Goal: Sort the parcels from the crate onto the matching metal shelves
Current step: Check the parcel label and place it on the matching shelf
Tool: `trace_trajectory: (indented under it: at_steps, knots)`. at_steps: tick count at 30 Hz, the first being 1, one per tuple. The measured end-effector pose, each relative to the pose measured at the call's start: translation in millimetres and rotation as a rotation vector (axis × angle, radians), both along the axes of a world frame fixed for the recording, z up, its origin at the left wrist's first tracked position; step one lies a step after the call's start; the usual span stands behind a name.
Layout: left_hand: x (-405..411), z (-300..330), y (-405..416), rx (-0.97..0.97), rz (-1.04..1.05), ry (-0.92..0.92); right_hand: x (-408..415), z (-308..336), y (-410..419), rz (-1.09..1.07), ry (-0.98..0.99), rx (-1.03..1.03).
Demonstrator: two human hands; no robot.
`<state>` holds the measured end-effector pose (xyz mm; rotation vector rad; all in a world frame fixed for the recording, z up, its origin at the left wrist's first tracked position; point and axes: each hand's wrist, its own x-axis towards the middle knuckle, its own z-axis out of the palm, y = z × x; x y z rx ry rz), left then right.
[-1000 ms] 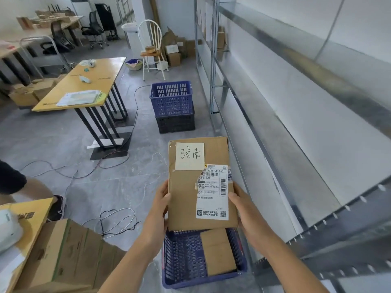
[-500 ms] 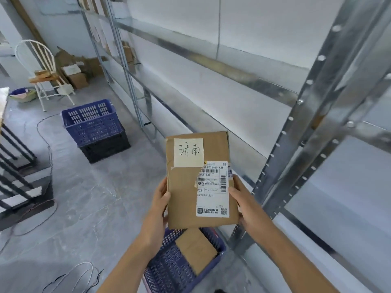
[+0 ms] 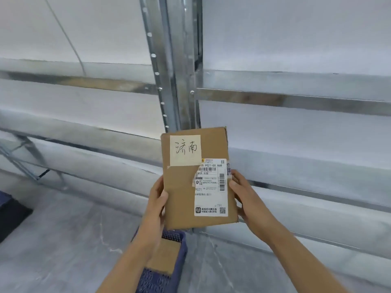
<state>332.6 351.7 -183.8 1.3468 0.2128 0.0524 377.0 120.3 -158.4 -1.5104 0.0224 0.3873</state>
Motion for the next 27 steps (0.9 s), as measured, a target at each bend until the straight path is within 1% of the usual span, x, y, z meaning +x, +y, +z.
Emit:
trace_trajectory:
  at_steps: [2, 5, 10, 16, 22, 27]
  knots:
    - [6.6, 6.7, -37.7, 0.005, -0.082, -0.032, -17.0, 6.1, -39.3, -0.102, -0.018, 0.016]
    - [12.3, 15.9, -100.2, -0.013, -0.198, -0.024, -45.8, 9.9, -101.4, -0.255, -0.038, 0.042]
    - [0.7, 32.0, -208.6, -0.009, -0.448, -0.040, -104.3, 27.8, -206.4, -0.463, -0.095, 0.018]
    - [-45.0, 46.8, -344.1, -0.011, -0.723, -0.069, -194.4, 42.3, -329.9, -0.693, -0.157, 0.009]
    - [-103.1, 56.2, -463.6, -0.018, -0.902, -0.098, -289.3, 52.0, -431.6, -0.855, -0.197, -0.025]
    - [-147.3, 68.0, -535.1, -0.004, -1.019, -0.137, -354.5, 60.1, -490.0, -0.943, -0.228, -0.046]
